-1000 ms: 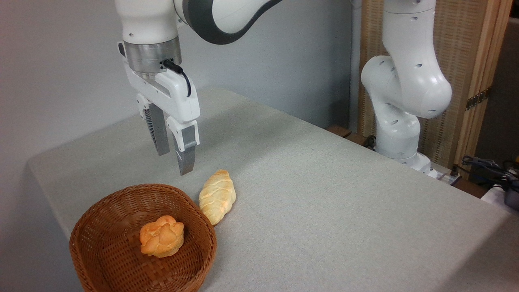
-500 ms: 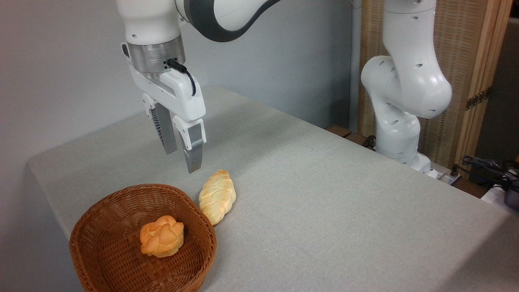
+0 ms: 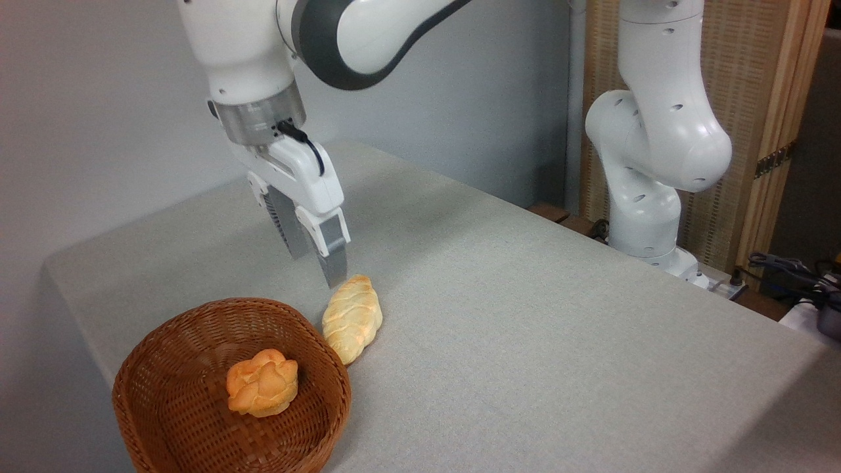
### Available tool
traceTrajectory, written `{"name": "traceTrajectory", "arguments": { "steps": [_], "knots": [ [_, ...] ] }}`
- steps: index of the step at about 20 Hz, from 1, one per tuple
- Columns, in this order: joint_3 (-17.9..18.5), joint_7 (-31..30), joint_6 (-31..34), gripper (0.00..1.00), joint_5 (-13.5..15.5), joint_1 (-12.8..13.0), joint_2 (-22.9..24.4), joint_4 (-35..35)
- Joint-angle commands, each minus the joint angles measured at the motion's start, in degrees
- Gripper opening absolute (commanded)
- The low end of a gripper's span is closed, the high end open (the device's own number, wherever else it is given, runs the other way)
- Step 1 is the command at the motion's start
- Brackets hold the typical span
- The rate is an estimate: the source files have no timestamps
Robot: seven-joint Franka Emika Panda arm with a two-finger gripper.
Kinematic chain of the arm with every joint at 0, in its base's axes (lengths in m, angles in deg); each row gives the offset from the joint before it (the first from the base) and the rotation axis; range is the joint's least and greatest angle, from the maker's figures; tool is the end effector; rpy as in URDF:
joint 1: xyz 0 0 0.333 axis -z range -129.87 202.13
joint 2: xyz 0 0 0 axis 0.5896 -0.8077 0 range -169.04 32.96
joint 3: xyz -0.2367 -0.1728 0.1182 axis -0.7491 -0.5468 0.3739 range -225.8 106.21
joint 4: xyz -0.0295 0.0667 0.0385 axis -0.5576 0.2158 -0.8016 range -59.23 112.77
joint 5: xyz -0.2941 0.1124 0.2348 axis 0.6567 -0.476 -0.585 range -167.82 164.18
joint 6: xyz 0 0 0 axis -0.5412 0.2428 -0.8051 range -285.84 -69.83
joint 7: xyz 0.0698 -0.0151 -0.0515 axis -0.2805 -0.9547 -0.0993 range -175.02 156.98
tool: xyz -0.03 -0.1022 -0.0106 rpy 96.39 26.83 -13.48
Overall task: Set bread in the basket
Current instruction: 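Move the open gripper over the braided roll and lower it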
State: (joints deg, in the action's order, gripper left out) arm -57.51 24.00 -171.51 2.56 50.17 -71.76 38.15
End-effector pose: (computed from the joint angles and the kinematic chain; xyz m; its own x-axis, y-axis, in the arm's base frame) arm 0.5611 -0.1242 0.5095 0.7206 -0.6928 -0.0262 -0.6875 -0.7190 0.1020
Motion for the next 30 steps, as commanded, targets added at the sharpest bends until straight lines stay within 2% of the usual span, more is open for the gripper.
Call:
{"name": "traceTrajectory", "arguments": {
  "steps": [1,4,8,14,17,21,24,27,28,30],
  "knots": [
    [0.0,-7.1,-4.8,1.0,-0.8,0.5,2.2,6.3],
    [0.0,-10.3,-10.3,1.0,-0.8,0.5,5.4,13.1],
    [0.0,-10.6,-19.9,1.0,-0.9,0.5,8.6,22.7],
    [-0.2,-10.6,-20.4,1.0,-1.0,1.7,6.5,22.9],
    [-0.8,-10.6,-20.4,1.0,-2.9,2.1,5.9,22.9],
    [-0.8,-10.6,-20.4,0.99,-3.2,2.0,5.4,22.8],
    [-0.9,-10.7,-20.7,0.85,-4.6,2.1,4.4,22.7],
    [-0.9,-10.6,-20.7,0.46,-4.8,2.1,4.4,22.6],
    [-0.9,-10.5,-20.7,0.37,-4.9,2.1,4.4,22.5],
    [-0.9,-10.4,-20.7,0.3,-4.9,2.2,4.5,22.5]
  ]
}}
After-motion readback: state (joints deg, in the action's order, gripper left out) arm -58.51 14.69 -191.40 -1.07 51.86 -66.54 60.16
